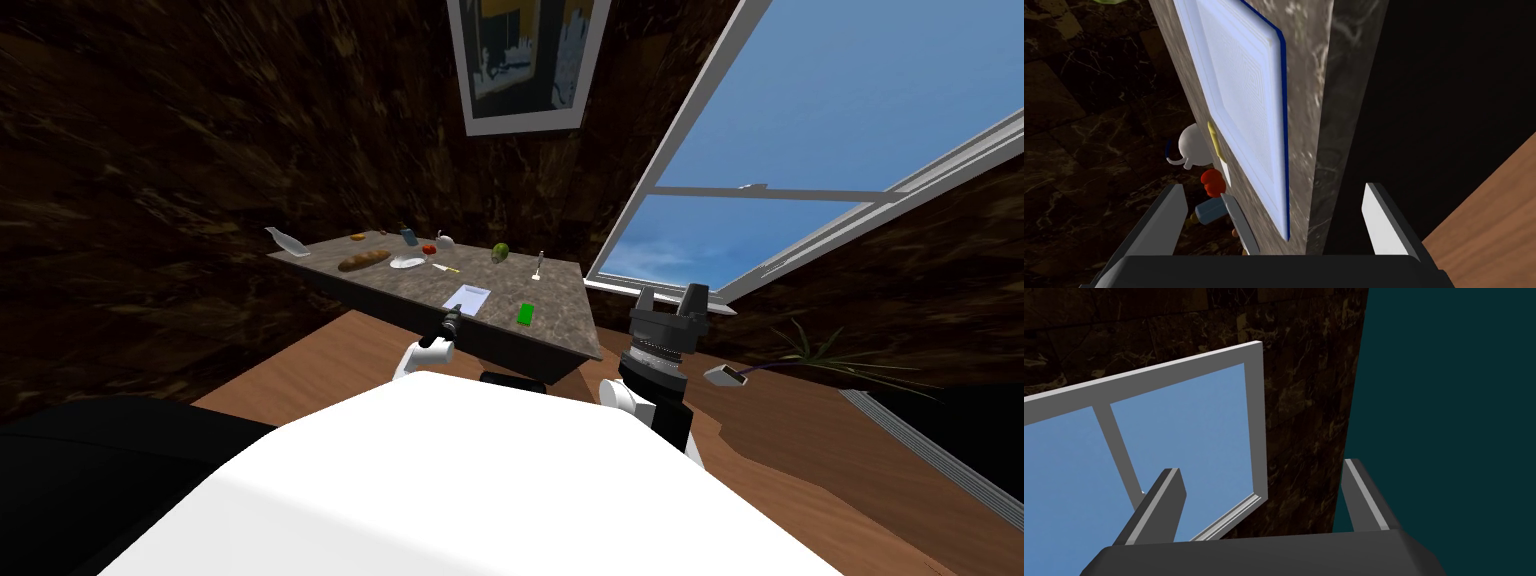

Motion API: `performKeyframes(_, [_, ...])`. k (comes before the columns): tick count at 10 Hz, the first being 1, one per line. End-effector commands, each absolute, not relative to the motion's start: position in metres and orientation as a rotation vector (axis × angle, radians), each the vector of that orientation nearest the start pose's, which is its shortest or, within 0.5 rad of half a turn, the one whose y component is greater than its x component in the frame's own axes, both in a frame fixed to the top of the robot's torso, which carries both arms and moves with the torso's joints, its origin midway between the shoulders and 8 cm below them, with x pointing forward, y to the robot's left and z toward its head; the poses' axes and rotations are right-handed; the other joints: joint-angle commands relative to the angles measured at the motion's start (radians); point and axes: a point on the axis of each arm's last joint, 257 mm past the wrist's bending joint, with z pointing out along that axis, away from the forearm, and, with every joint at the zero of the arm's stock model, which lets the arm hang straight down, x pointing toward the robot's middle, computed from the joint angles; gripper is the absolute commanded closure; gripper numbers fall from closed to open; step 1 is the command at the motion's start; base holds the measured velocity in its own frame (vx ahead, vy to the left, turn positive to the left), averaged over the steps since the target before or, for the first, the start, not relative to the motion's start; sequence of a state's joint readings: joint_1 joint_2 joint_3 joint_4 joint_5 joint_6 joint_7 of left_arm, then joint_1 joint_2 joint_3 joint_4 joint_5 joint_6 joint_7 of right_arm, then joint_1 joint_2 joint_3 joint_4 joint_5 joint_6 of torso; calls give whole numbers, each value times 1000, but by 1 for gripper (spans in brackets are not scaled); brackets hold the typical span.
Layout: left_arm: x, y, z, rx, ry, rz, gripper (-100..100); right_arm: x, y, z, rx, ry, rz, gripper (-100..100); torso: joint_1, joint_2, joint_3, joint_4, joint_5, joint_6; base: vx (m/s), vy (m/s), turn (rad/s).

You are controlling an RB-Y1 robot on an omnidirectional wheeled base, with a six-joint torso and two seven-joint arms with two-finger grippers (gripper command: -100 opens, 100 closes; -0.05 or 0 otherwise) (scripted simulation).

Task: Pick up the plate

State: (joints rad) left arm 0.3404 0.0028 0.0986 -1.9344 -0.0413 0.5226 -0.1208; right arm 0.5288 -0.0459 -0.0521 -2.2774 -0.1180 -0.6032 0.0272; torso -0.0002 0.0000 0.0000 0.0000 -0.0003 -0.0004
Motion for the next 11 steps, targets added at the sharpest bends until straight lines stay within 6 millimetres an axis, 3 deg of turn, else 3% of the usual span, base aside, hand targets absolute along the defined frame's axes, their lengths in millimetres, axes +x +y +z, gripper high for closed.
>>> performKeyframes(1, [415,334,-327,-1517,1470,-669,0,319,-307,35,620,527,1304,0,0,0,0,0,0,0,0,0,0])
performKeyframes(2, [435,333,-319,-1470,1460,-714,-100,319,-307,35,620,527,1304,0,0,0,0,0,0,0,-76,-29,-18])
performKeyframes(4, [450,326,-325,-1473,1476,-726,-100,319,-307,35,620,527,1304,0,-2,6,3,1,0,0,-77,-30,-5])
performKeyframes(6, [443,326,-347,-1505,1506,-701,-100,319,-307,35,620,527,1304,0,0,1,1,0,0,0,5,2,0])
performKeyframes(7, [464,328,-330,-1449,1482,-747,-100,319,-307,35,620,527,1303,0,1,0,0,0,0,0,-62,-31,-20])
performKeyframes(9, [479,321,-332,-1448,1493,-759,-100,319,-307,35,620,527,1304,0,-1,5,3,1,0,0,-69,-21,-3])
performKeyframes(11, [473,322,-356,-1482,1525,-732,-100,319,-307,35,620,527,1304,0,0,1,1,0,0,0,0,-3,0])
